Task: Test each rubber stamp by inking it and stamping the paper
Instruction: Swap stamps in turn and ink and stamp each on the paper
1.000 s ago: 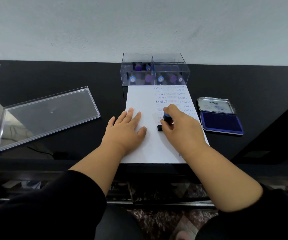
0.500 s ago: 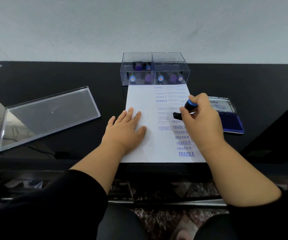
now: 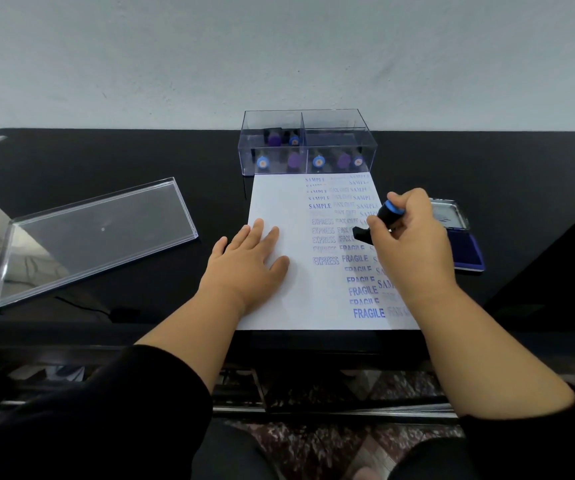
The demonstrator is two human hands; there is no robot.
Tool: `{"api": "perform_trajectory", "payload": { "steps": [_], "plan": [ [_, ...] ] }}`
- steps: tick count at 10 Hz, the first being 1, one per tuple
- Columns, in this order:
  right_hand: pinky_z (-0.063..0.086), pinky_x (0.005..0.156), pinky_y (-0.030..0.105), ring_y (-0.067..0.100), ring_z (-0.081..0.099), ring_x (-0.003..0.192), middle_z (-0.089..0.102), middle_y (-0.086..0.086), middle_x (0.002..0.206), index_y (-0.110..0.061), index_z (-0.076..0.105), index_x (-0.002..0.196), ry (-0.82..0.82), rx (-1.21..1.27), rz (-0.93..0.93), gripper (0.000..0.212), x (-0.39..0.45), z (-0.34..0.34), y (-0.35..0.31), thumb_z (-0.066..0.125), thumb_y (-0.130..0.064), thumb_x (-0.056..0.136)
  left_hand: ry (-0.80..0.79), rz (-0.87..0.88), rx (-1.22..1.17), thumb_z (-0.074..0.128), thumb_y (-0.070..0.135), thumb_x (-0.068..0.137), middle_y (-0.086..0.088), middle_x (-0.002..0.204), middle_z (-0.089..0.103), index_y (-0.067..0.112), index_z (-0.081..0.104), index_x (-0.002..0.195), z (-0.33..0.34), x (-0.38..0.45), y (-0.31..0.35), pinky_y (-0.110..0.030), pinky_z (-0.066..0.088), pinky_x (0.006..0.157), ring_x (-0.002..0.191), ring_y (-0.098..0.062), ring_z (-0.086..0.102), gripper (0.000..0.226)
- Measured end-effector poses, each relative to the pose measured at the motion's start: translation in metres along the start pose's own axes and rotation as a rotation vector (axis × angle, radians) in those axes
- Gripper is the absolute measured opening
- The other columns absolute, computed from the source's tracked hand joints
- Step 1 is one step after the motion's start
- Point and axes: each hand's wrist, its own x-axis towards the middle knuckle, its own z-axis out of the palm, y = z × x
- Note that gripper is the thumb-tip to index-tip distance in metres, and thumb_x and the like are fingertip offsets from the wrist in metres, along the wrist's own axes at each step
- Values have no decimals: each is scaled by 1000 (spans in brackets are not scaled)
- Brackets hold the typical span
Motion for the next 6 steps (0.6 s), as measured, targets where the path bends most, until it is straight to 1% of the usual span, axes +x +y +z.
{"api": "perform_trajectory", "payload": {
  "steps": [1, 2, 3, 4, 5, 6],
  "plan": [
    [38, 64, 24, 13, 56, 75, 56, -11, 95, -19, 48, 112, -6, 0, -2, 25, 0, 1, -2, 59, -23, 90, -3, -2, 2, 21, 49, 100, 10, 159, -10, 36, 4, 151, 0, 0, -1, -34, -8, 117, 146, -6, -8, 56],
    [36, 61, 24, 14, 55, 76, 55, -12, 93, -19, 48, 114, -8, -6, 2, 27, 0, 2, -2, 59, -23, 90, -3, -2, -2, 21, 48, 100, 11, 159, -9, 36, 5, 151, 0, 0, 0, -33, -8, 117, 145, -6, -8, 56],
    [36, 56, 19, 13, 55, 74, 55, -10, 88, -20, 48, 114, -12, -9, 1, 27, 1, 3, -3, 59, -24, 90, -1, -6, -7, 22, 48, 100, 11, 159, -9, 36, 5, 151, 0, -1, 1, -33, -8, 117, 145, -5, -8, 55],
    [36, 55, 15, 12, 55, 73, 55, -10, 83, -21, 48, 114, -17, -15, 1, 27, 1, 4, -2, 59, -24, 90, 1, -6, -5, 22, 47, 100, 11, 159, -9, 35, 5, 151, 0, -1, 1, -32, -9, 116, 145, -5, -8, 56],
    [37, 54, 20, 15, 57, 76, 56, -9, 83, -22, 47, 114, -29, -10, 19, 27, 0, 3, -3, 59, -25, 90, -2, -7, 4, 21, 47, 100, 10, 159, -10, 34, 4, 152, -1, -2, 2, -32, -9, 117, 145, -6, -9, 56],
    [40, 58, 26, 17, 58, 81, 58, -7, 87, -27, 44, 121, -43, 7, 48, 36, 0, 3, -5, 60, -25, 89, -12, -10, 13, 20, 48, 100, 9, 159, -12, 33, 2, 152, -1, -2, 2, -33, -9, 117, 145, -7, -10, 57]
  ]
}}
